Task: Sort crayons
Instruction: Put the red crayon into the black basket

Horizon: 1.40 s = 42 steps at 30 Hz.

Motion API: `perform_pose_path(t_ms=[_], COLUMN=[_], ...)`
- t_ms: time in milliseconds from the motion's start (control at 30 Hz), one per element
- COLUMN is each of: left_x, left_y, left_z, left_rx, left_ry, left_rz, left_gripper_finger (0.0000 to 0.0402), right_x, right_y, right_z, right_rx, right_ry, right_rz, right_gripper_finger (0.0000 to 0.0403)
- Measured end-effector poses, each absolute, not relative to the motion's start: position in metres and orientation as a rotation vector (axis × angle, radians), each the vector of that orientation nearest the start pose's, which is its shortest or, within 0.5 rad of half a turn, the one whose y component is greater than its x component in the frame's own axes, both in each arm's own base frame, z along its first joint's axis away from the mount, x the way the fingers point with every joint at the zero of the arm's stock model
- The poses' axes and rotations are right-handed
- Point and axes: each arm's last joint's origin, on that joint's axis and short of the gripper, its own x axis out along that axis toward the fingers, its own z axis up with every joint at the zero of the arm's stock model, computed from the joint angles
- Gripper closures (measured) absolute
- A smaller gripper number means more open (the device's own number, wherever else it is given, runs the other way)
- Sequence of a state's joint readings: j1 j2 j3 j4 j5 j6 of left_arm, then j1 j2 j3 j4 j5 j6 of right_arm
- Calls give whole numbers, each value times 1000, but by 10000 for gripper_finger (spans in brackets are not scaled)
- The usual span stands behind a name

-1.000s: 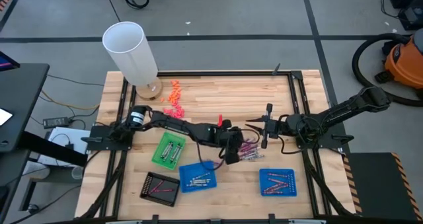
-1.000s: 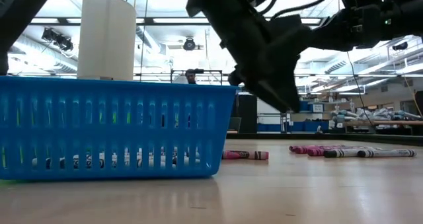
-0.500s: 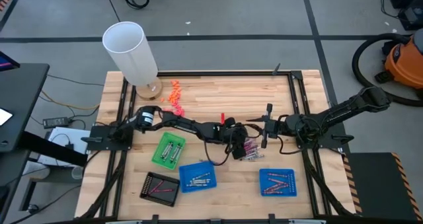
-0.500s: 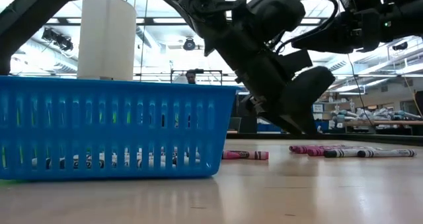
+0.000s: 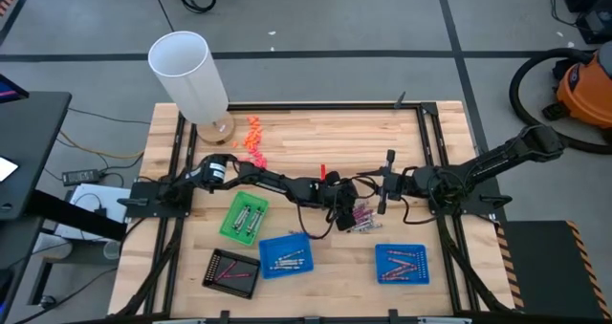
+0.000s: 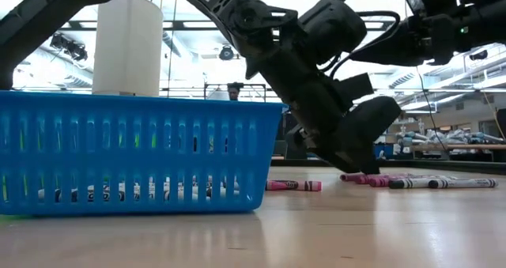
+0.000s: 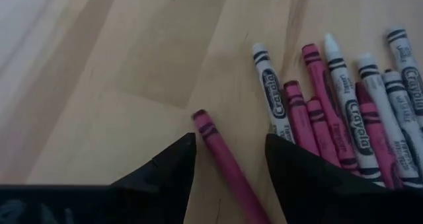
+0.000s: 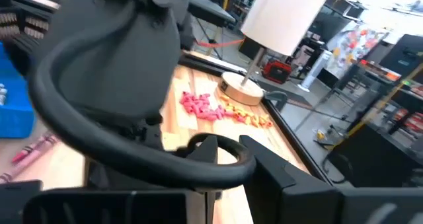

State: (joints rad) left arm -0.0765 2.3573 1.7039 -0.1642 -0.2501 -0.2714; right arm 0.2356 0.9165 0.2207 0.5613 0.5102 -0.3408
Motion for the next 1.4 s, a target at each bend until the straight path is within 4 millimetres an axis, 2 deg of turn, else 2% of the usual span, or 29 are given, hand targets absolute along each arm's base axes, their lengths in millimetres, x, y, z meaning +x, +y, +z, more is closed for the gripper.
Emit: perform_pose_path(t_ms=[400, 500, 767, 900, 1167, 1400], left_x=[495, 493, 488, 484, 462, 439], left_y=[-26, -24, -23, -23, -25, -50], left_z=[116, 114, 111, 122, 152, 186], left_rx=[-119, -126, -133, -124, -111, -101], left_ry=[881, 915, 969, 986, 1103, 1172], left_rz=[289, 289, 287, 283, 281, 289], left_gripper_finger=[214, 243, 359, 390, 387, 387], right_x=[174, 174, 172, 171, 171, 171], right_y=[33, 34, 37, 40, 40, 40], right_z=[190, 190, 190, 190, 190, 190], right_rx=[-425, -433, -465, -479, -485, -484], right_ry=[180, 182, 191, 192, 195, 199], right_rz=[-289, -300, -333, -328, -342, -343], right_gripper_finger=[331, 331, 331, 331, 331, 331])
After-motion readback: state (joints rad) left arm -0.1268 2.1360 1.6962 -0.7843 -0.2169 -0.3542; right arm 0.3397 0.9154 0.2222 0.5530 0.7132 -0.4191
